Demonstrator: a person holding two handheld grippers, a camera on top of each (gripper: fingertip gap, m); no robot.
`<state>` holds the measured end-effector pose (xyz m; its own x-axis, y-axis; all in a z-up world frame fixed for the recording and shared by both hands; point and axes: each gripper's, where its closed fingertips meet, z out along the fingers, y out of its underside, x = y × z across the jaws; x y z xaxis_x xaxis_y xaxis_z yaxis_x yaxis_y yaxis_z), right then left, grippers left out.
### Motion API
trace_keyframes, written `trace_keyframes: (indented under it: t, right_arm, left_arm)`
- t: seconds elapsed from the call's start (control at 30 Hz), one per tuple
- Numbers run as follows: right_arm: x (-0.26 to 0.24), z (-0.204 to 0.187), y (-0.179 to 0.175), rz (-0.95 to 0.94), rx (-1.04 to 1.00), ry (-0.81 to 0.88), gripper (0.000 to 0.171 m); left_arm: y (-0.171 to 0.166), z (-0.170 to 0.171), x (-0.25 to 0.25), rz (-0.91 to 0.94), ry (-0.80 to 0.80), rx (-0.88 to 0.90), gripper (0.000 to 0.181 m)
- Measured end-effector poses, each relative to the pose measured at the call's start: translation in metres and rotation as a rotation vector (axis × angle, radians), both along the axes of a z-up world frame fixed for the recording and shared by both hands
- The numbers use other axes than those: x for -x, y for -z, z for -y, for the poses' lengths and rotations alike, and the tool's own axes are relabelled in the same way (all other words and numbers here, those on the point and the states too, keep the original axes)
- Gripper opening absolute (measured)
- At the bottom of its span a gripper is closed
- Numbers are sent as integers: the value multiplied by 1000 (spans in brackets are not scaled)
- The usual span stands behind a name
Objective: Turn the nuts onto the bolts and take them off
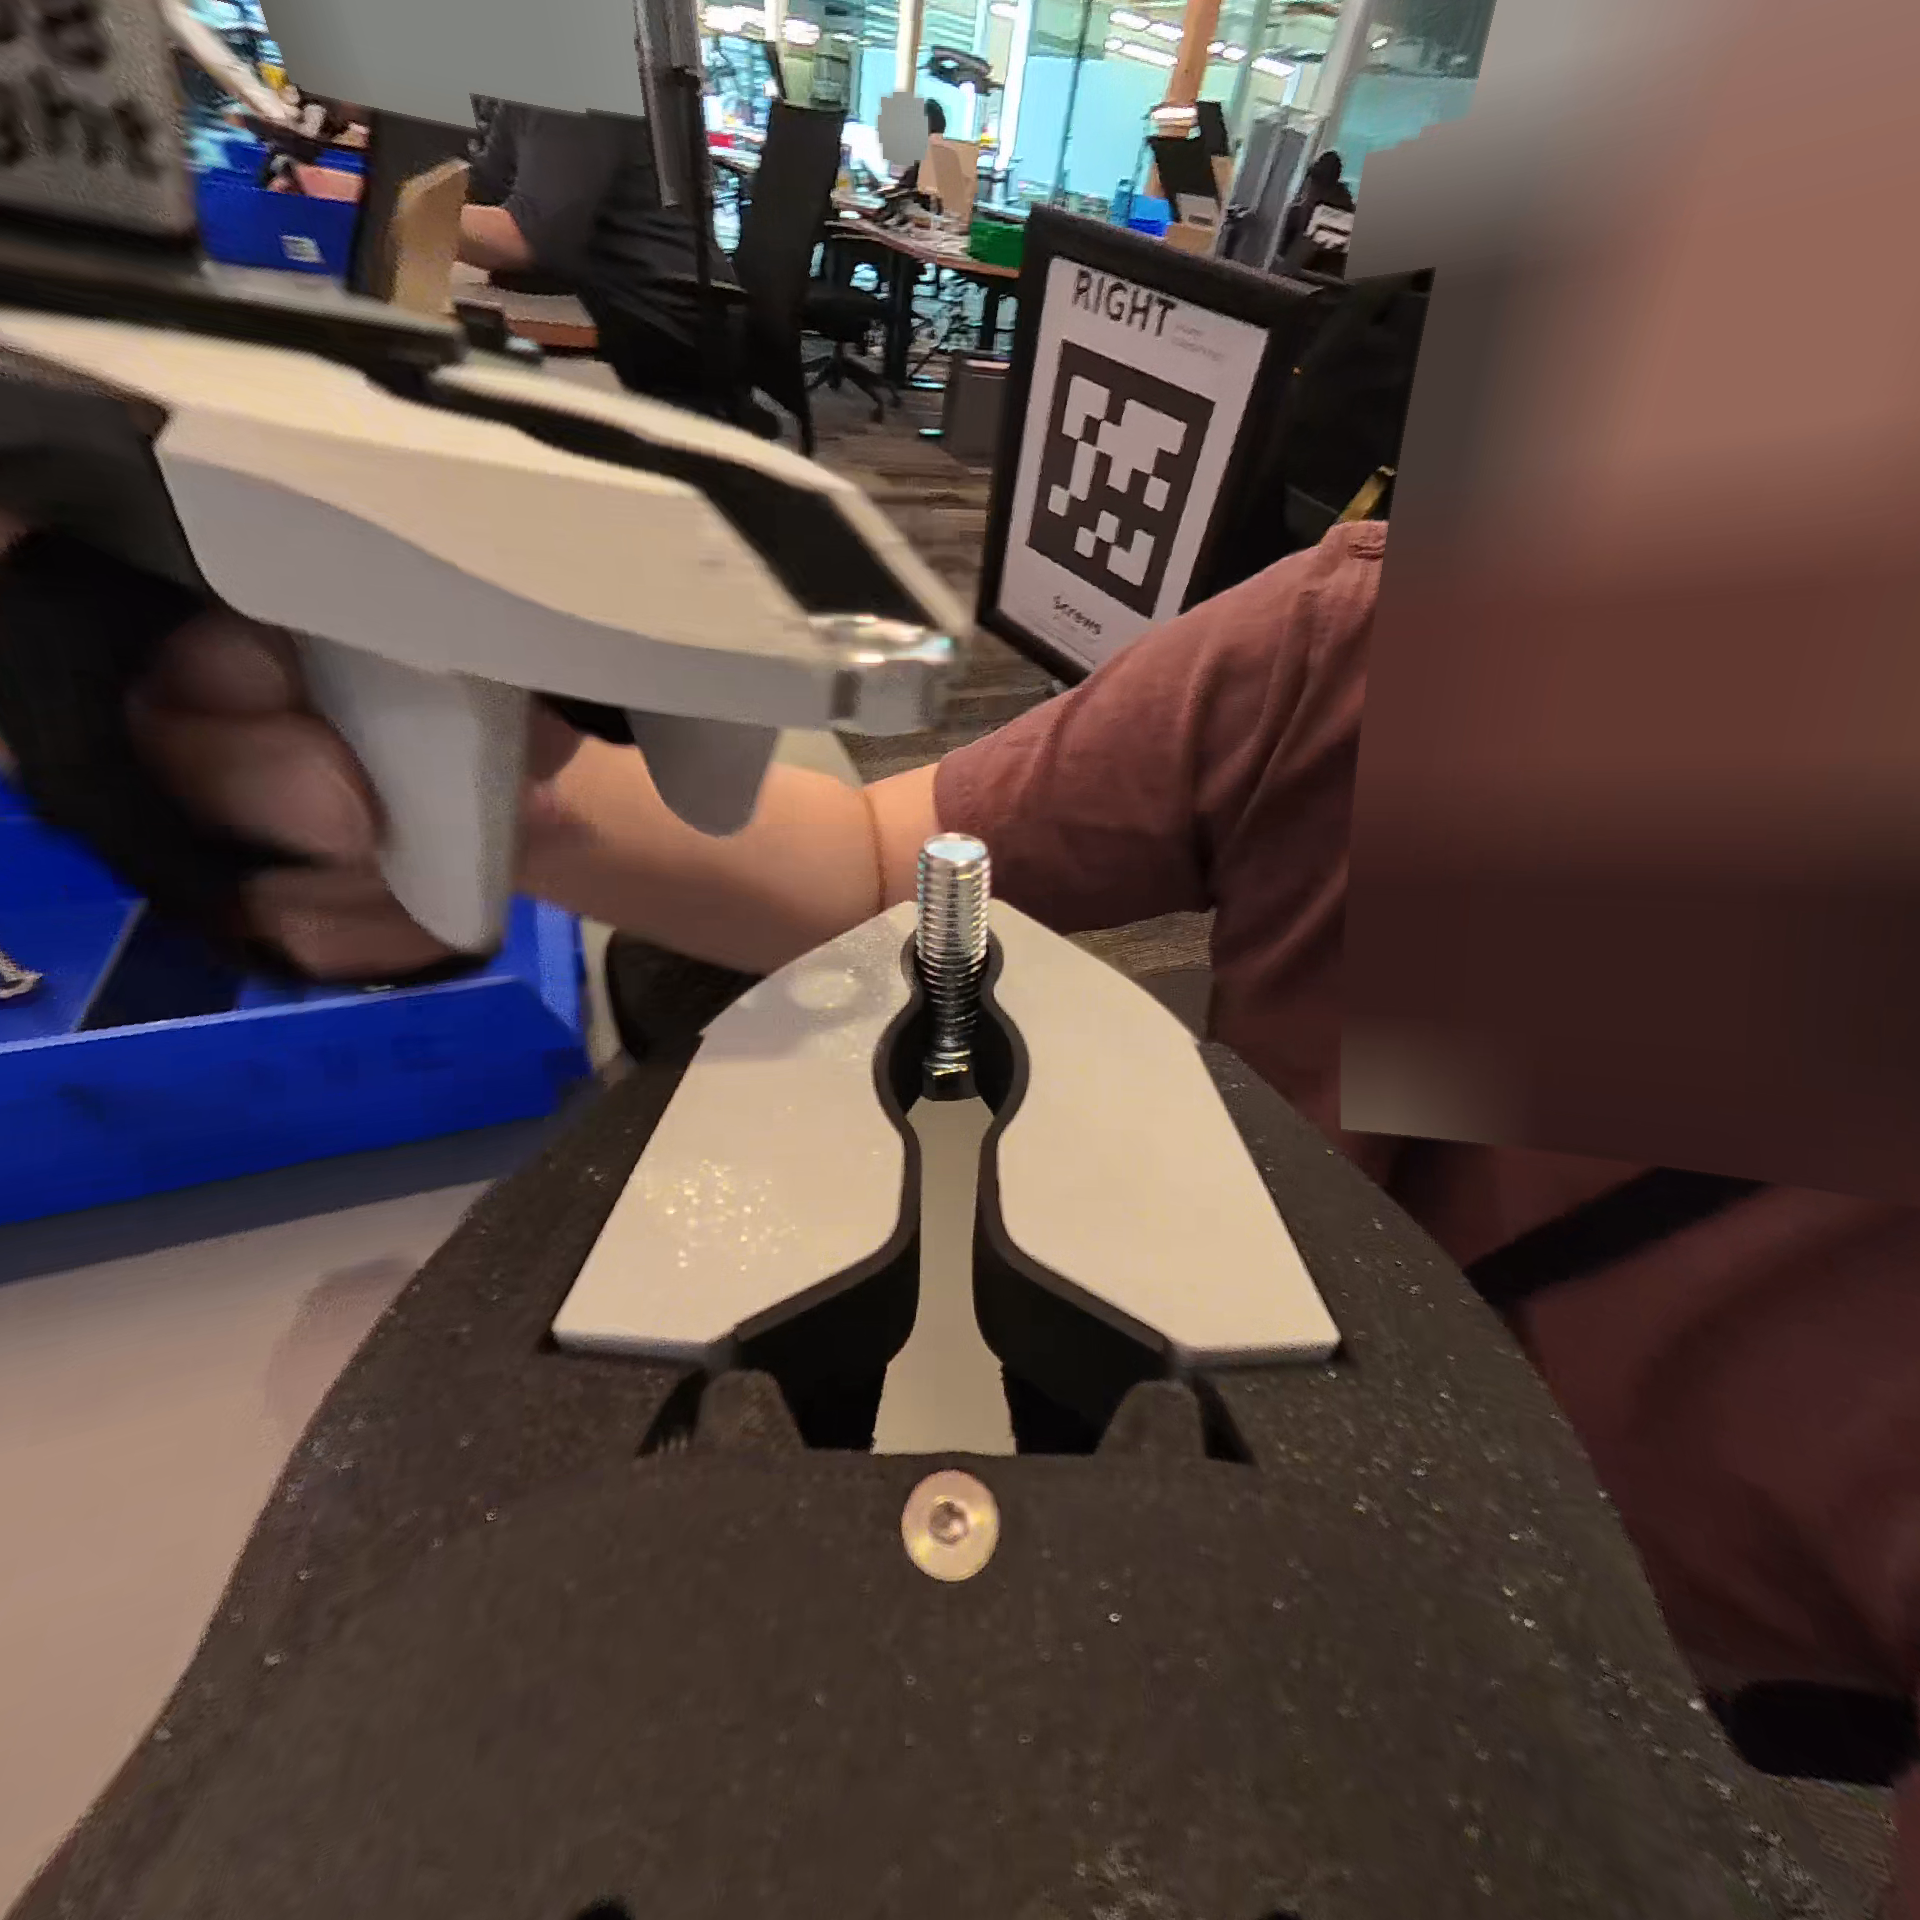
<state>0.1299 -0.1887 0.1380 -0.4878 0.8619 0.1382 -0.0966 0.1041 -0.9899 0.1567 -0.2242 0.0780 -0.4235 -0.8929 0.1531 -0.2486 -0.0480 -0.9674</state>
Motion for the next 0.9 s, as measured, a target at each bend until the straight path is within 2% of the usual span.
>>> trace_keyframes:
  t: [0.03, 0.13, 0.17, 0.27, 0.4, 0.57, 0.67, 0.8, 0.9]
  right_arm:
    - [-8, -13, 9, 94, -57, 110, 18]
    - [-78, -82, 72, 543, -273, 592, 18]
    - [-111, -95, 96, 692, -260, 690, 18]
    - [-189, -99, 165, 1085, -15, 775, 19]
    - [-231, -111, 225, 1377, 238, 813, 19]
    - [-235, -113, 269, 1578, 400, 736, 20]
    - [-240, -117, 282, 1638, 492, 764, 21]
    - [-243, -122, 271, 1586, 484, 826, 26]
    - [-240, -131, 241, 1470, 375, 929, 29]
  left_arm:
    - [-1, -5, 2, 0, -28, -15, 4]
    - [-7, -17, 11, -3, -107, -42, 3]
    - [-8, -22, 14, -8, -139, -64, 3]
    - [-12, -28, 21, -9, -172, -102, 3]
    - [-18, -33, 29, 6, -195, -103, 3]
    - [-21, -34, 34, 4, -212, -113, 3]
    - [-23, -34, 36, 8, -220, -123, 4]
    - [-25, -34, 39, 8, -223, -129, 4]
    - [-28, -37, 40, 21, -237, -123, 3]
